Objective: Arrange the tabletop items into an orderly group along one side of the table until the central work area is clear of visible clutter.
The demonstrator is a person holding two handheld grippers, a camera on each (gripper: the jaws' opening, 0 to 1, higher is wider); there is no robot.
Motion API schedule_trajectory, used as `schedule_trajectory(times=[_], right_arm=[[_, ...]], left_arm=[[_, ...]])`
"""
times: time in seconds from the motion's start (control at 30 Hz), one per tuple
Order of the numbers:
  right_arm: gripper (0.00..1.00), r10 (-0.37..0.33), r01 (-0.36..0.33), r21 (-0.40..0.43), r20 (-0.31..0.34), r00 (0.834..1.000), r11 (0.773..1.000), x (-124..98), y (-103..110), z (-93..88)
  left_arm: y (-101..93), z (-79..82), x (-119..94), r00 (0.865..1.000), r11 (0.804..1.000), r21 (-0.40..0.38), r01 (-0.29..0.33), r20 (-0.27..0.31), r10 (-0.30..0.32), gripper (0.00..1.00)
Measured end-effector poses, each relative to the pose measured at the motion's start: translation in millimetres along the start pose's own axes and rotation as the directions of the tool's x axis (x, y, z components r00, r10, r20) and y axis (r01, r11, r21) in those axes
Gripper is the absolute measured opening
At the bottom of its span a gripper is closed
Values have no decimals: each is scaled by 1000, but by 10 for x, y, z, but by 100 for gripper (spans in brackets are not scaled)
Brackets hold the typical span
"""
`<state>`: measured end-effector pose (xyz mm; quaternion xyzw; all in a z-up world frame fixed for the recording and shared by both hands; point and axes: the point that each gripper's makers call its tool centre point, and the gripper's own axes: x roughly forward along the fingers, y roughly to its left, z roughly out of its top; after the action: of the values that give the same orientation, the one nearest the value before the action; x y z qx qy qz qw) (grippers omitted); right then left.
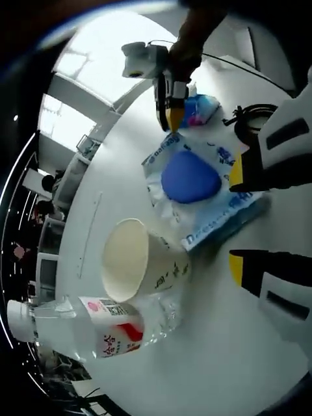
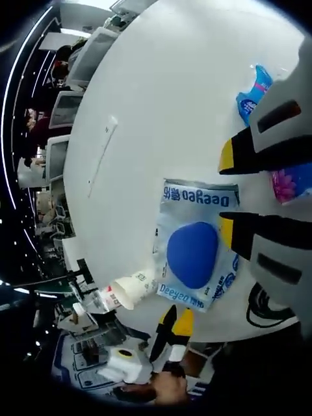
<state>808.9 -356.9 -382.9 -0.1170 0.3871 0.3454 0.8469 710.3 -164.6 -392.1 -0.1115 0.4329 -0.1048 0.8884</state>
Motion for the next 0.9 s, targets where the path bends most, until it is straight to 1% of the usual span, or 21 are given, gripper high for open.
schedule_trajectory(times=[0.07, 0.17, 0.27, 0.33, 0.4, 0.43, 0.5, 0.53, 0.6, 0.73, 0.77, 0.87, 0.9], right_arm=[[18, 16, -16, 17, 0, 1000, 1000, 51, 7, 10], [17, 18, -18, 12, -18, 1000, 1000, 87, 23, -11], [12, 26, -25, 6, -26, 999, 1000, 94, 58, -14], [12, 23, -23, 13, -26, 999, 1000, 111, 34, -5], [12, 26, -25, 28, -29, 999, 999, 128, 23, -15], [12, 25, -24, 28, -30, 999, 999, 132, 21, -21], [11, 27, -26, 27, -35, 999, 999, 147, 16, -36], [11, 27, -26, 27, -37, 999, 999, 150, 21, -52], [9, 28, -27, 17, -42, 999, 999, 154, 28, -76], [3, 33, -33, 17, -34, 999, 999, 141, 59, -73], [1, 37, -37, 5, -32, 999, 999, 139, 84, -71], [0, 30, -31, -17, -34, 999, 999, 131, 103, -104], [0, 30, -31, -11, -34, 999, 999, 124, 105, -112]], left_arm=[[14, 9, 50, 1000, 1000, -10, -3, -4, 3, 30], [-5, 29, 95, 1000, 1000, -25, 2, 2, -2, 28], [-14, 20, 141, 1000, 1000, -26, -2, -3, 2, 26], [-9, 0, 175, 1000, 999, -45, -2, -14, 1, 23], [12, -24, 207, 1000, 999, -52, -13, -23, 12, 20], [20, -40, 206, 999, 999, -50, -21, -32, 19, 17], [42, -11, 229, 999, 998, -57, -29, -16, 28, 16], [54, -8, 247, 999, 997, -74, -33, -21, 31, 15], [64, -4, 257, 999, 996, -82, -40, -21, 39, 13], [43, -12, 286, 999, 996, -70, -47, -19, 46, 8], [43, -9, 289, 999, 997, -64, -50, -20, 49, 8], [16, 16, 274, 999, 997, -68, -39, -15, 39, 5], [5, 24, 263, 999, 997, -69, -36, -14, 35, 4]])
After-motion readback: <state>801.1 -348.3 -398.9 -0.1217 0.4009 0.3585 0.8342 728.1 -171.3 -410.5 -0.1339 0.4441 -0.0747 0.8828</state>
